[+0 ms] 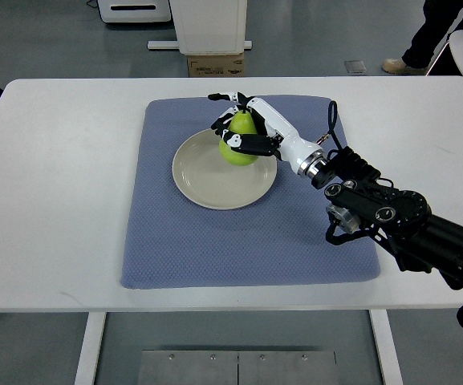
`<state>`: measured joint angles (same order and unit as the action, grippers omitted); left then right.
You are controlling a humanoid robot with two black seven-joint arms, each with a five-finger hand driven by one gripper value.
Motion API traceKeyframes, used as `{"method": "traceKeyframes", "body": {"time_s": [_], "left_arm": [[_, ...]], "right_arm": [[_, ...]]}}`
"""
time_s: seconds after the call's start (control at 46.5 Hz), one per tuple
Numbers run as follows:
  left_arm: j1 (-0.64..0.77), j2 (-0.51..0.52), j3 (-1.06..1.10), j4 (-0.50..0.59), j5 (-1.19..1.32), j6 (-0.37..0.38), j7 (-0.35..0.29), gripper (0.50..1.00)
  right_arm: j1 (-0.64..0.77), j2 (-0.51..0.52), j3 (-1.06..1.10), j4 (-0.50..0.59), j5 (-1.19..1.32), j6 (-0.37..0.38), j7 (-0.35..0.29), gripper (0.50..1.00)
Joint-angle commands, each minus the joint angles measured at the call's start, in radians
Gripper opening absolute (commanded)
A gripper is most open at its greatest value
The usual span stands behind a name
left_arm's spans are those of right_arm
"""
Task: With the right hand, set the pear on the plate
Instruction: 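Lower the pear onto the plate and open the right hand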
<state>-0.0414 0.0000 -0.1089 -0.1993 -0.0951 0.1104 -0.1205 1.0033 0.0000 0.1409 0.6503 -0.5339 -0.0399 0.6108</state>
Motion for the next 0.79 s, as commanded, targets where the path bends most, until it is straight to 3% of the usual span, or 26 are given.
{"method": "traceKeyframes", "body": {"time_s": [0.0, 0.773], "left_arm": [[0.000, 0.000, 0.000, 0.000, 0.000, 0.000, -0.001, 1.000], [0.000, 0.000, 0.001, 0.000, 0.000, 0.000, 0.001, 1.000]], "right_arm": [[-0.002, 0.000, -0.003, 0.003, 0.000, 0.000, 0.000, 0.500], [-0.077, 0.000, -0.017, 0.005, 0.003, -0.002, 0.000, 0.500]]}}
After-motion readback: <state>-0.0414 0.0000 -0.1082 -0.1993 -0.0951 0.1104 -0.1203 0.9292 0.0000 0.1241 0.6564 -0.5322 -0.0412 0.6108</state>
